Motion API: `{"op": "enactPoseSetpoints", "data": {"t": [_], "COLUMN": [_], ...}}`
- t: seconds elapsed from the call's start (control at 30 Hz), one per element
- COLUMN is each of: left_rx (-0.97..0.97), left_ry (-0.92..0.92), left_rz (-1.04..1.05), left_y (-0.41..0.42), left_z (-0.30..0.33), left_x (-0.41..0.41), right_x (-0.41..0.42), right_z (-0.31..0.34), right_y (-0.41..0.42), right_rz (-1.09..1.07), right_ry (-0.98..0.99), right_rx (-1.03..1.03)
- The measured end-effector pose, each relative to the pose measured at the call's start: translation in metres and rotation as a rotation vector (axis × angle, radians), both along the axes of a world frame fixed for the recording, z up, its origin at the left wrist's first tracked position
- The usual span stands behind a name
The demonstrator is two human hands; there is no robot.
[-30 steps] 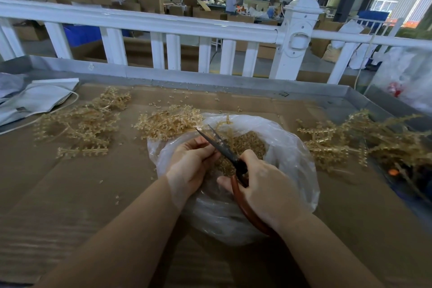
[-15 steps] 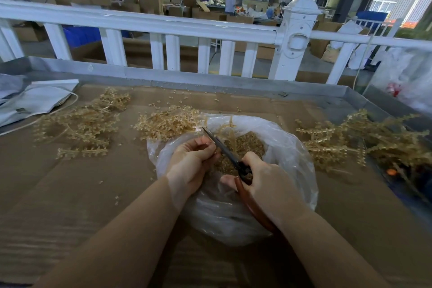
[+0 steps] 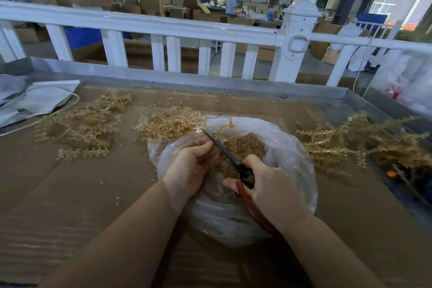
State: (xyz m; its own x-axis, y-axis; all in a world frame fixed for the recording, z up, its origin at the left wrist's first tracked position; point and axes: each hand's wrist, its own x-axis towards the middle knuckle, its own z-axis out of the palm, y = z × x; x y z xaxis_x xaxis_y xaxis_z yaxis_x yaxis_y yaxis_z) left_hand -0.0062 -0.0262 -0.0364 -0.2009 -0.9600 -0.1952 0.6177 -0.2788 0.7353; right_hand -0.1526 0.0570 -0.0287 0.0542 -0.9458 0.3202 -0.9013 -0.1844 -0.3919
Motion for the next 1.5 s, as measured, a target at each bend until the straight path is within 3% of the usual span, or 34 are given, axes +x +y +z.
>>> {"op": "enactPoseSetpoints", "data": {"t": [0.27,0.43,1.2,1.5], "left_rx": [-0.003,-0.04,-0.062,-0.07], "left_ry": [0.05,0.059,-0.033,0.004], "left_rz": [0.024,0.023,-0.036,-0.043], "left_y": [0.0011,0.0027,0.0044,0.005], "left_z": [0.0034,0.0009,-0.0008,-0.0008], "left_x": [0.0014,0.0003,0.0002,0.0016], "right_x": [-0.0055,-0.0068,-0.0036,-0.0043], "right_z": [-0.0024,0.0016,-0.0023,0.0045], "right_y": [0.0021,0.0025,-0.0027,0.0035], "right_rz": [0.012,0.016,0.011,0.036], "right_ry": [0.04,-0.045,0.048,-0.055], "right_rx": [-0.051,-0.014,0.0,-0.004]}}
